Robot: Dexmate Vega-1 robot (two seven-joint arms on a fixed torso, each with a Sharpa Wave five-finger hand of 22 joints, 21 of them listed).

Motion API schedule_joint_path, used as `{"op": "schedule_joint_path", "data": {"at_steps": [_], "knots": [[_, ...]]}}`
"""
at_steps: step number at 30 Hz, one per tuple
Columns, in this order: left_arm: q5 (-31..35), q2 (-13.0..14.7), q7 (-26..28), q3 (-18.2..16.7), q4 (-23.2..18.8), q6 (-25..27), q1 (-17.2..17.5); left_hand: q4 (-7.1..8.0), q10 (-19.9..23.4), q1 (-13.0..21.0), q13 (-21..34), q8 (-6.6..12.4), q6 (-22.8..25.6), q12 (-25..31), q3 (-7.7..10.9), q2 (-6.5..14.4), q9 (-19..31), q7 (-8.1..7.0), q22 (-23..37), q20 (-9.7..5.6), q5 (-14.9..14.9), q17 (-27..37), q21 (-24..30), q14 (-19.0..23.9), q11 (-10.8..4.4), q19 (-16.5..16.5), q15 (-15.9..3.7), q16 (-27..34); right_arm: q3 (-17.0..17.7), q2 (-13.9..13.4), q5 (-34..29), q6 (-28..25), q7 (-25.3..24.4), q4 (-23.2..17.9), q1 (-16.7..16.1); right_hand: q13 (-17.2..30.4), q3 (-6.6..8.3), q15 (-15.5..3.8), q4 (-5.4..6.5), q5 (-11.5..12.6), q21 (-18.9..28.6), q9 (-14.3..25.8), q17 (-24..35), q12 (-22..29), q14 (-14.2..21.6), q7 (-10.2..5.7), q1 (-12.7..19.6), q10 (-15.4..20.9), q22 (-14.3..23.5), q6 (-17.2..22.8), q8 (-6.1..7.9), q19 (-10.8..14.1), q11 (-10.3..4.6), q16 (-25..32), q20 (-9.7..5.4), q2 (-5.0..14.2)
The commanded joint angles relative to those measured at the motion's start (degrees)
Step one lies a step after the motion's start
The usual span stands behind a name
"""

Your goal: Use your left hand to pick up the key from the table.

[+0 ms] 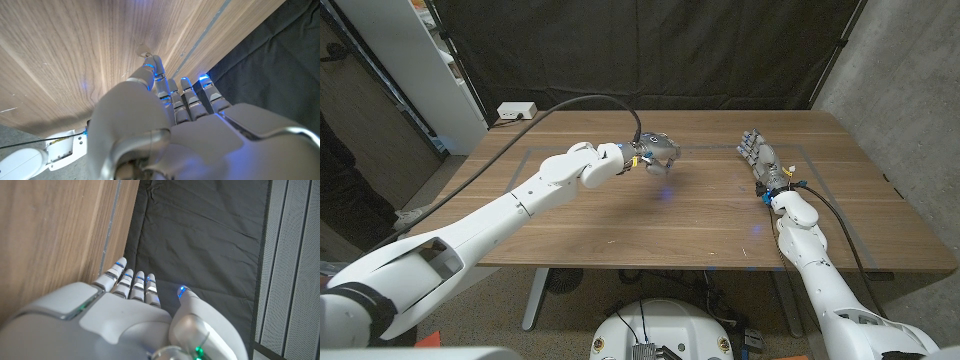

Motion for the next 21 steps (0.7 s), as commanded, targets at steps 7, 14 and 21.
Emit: {"op": "schedule_joint_path", "data": {"at_steps": [7, 14, 21], "knots": [[1.3, 0.2, 1.7, -1.3, -2.3, 1.6, 0.7, 0.01, 0.5, 0.4, 0.0, 1.45, 2.5, 0.6, 0.55, 0.6, 1.6, -1.79, 0.1, -0.14, 0.4, 0.3, 0.5, 0.9, -0.28, 0.0, -0.55, -0.4, -0.2, -0.4, 0.3, -0.3, -0.6, -2.3, -1.5, 0.3, 0.53, -0.12, 0.0, -0.3, -0.1, 0.2, 0.2, 0.0, 0.4, -0.1, -0.2, 0.3, 0.2, 0.4, 0.04, -0.1, 0.12, 0.3, -1.25, -0.03], [1.7, 0.3, 2.1, -1.6, -3.1, 1.8, 0.9, -0.02, 0.7, 0.5, -0.1, 1.48, 2.7, 0.7, 0.62, 0.5, 1.6, -1.65, 0.1, -0.27, 0.4, 0.3, 0.7, 1.0, -0.33, 0.0, -0.65, -0.5, -0.1, -0.6, 0.5, -0.4, -0.8, -3.3, -2.1, 0.3, 0.57, -0.14, -0.02, -0.3, -0.1, 0.2, 0.2, 0.0, 0.4, -0.1, -0.3, 0.3, 0.2, 0.4, 0.04, -0.2, 0.11, 0.3, -1.28, -0.04], [2.2, 0.4, 2.6, -1.9, -3.8, 1.8, 0.9, -0.02, 0.9, 0.5, -0.1, 1.41, 2.8, 0.8, 0.67, 0.4, 1.4, -1.73, 0.1, -0.33, 0.4, 0.3, 0.8, 1.1, -0.56, 0.0, -0.73, -0.6, -0.2, -0.7, 0.7, -0.4, -0.9, -4.0, -2.5, 0.3, 0.61, -0.16, -0.04, -0.4, -0.2, 0.2, 0.2, 0.0, 0.4, -0.09, -0.3, 0.3, 0.2, 0.4, 0.03, -0.3, 0.1, 0.3, -1.38, -0.06]]}}
